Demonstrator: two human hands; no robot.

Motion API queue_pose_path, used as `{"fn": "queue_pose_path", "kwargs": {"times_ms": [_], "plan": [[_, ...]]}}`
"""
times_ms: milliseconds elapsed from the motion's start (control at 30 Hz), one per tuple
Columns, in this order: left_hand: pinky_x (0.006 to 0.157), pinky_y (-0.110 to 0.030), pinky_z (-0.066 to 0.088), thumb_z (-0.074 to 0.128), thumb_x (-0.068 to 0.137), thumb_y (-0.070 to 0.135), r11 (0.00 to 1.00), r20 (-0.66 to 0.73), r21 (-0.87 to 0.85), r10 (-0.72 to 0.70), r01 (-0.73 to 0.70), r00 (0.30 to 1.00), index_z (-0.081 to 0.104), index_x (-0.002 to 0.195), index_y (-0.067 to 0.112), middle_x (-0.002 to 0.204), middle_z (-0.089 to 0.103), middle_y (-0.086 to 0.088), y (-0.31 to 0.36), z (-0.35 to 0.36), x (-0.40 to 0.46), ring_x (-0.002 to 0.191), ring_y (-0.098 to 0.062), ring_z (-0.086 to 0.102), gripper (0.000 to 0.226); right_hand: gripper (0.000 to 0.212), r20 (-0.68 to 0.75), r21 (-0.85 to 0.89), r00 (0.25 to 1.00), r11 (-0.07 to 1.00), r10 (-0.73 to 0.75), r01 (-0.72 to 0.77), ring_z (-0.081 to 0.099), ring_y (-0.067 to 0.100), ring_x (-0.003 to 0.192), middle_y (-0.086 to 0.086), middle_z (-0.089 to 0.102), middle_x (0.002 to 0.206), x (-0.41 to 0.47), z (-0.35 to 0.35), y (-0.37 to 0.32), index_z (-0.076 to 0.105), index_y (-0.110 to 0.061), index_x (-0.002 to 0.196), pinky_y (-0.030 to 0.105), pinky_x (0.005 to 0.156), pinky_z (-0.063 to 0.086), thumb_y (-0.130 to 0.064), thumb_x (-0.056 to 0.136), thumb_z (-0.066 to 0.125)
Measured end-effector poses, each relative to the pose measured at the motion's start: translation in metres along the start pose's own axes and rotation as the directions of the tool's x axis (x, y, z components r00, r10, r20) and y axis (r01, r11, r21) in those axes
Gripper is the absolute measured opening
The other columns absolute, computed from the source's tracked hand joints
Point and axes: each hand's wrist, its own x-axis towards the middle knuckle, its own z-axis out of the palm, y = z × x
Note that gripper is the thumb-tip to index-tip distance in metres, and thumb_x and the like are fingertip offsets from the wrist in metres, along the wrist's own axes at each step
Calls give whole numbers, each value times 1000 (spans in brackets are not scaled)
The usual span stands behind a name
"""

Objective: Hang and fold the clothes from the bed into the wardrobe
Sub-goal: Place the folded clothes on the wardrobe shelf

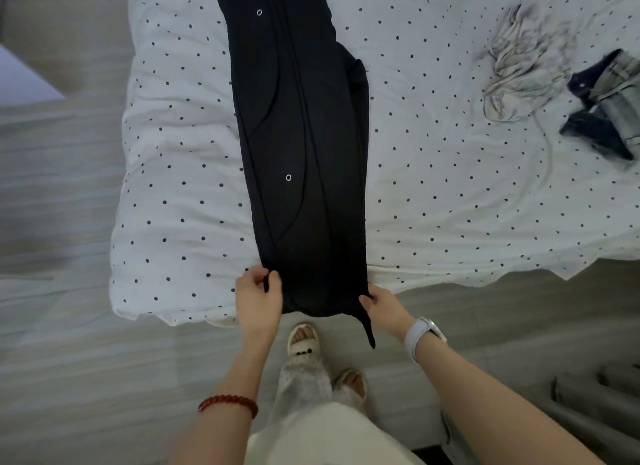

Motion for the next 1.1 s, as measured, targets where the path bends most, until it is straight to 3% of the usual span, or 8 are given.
{"fn": "queue_pose_path", "kwargs": {"times_ms": [100, 200, 433, 500, 567, 667, 867, 1100], "plan": [[93, -35, 38, 67, 83, 37, 986, -38, 134, -92, 96, 995, 58, 108, 7, 123, 43, -7, -4, 17, -11, 115, -24, 43, 40, 28, 40, -7, 999, 1000, 20, -20, 50, 20, 82, 9, 54, 90, 3, 7, -3, 56, 7, 108, 22, 58, 36, -14, 98, 40], [101, -45, 35, 69, 81, 35, 973, -103, 159, -151, 166, 983, 54, 113, 6, 129, 37, -11, -4, 26, -15, 119, -31, 38, 47, 29, 59, 15, 998, 1000, 4, -5, 53, 20, 84, 8, 57, 89, 0, 8, 0, 59, 2, 104, 25, 67, 38, -20, 99, 41], [93, -45, 37, 58, 90, 16, 985, -210, 163, 98, -64, 973, 60, 104, -2, 116, 52, -15, -19, 12, -21, 106, -32, 51, 23, 25, 37, -47, 997, 997, 61, -60, 50, 13, 72, 4, 53, 79, -6, 9, 9, 57, -2, 92, 22, 64, 38, -17, 99, 39], [85, -41, 44, 55, 92, 17, 993, -151, 98, 86, -72, 985, 56, 108, 1, 110, 58, -13, -22, 8, -19, 104, -31, 55, 23, 31, -47, -63, 997, 995, 68, -71, 56, 22, 102, 8, 59, 110, -4, 10, 12, 53, -6, 124, 26, 83, 41, -15, 98, 39], [85, -36, 44, 54, 93, 20, 1000, -69, 13, -7, 8, 998, 49, 120, 4, 115, 59, -11, -18, 7, -13, 108, -29, 56, 31, 39, -164, 44, 985, 998, 46, -40, 51, 24, 118, 4, 53, 129, -2, 10, 8, 42, -11, 134, 27, 90, 39, -16, 96, 46], [84, -30, 41, 56, 93, 20, 999, 19, -1, -44, 44, 999, 46, 127, 6, 119, 60, -11, -14, 7, -4, 111, -27, 55, 39, 41, -276, 161, 961, 984, -24, 71, 53, 19, 110, -2, 53, 120, 3, 12, -1, 41, -11, 127, 24, 82, 37, -17, 90, 58], [93, -32, 44, 63, 88, 17, 987, 374, -81, -102, 142, 922, 49, 127, 12, 115, 59, 0, -37, 6, 0, 107, -18, 55, 42, 41, -119, 257, 992, 964, -41, 70, 51, 16, 109, -4, 55, 110, 9, 20, -1, 44, -12, 128, 24, 86, 38, -16, 90, 59], [77, -23, 47, 67, 85, 23, 941, 500, -148, -194, 304, 844, 59, 116, 8, 106, 66, -3, -46, -7, -26, 98, -18, 61, 35, 41, 8, 255, 999, 966, -48, 45, 49, 19, 121, 3, 55, 127, -13, 27, 16, 45, -9, 131, 28, 98, 40, -14, 92, 56]]}}
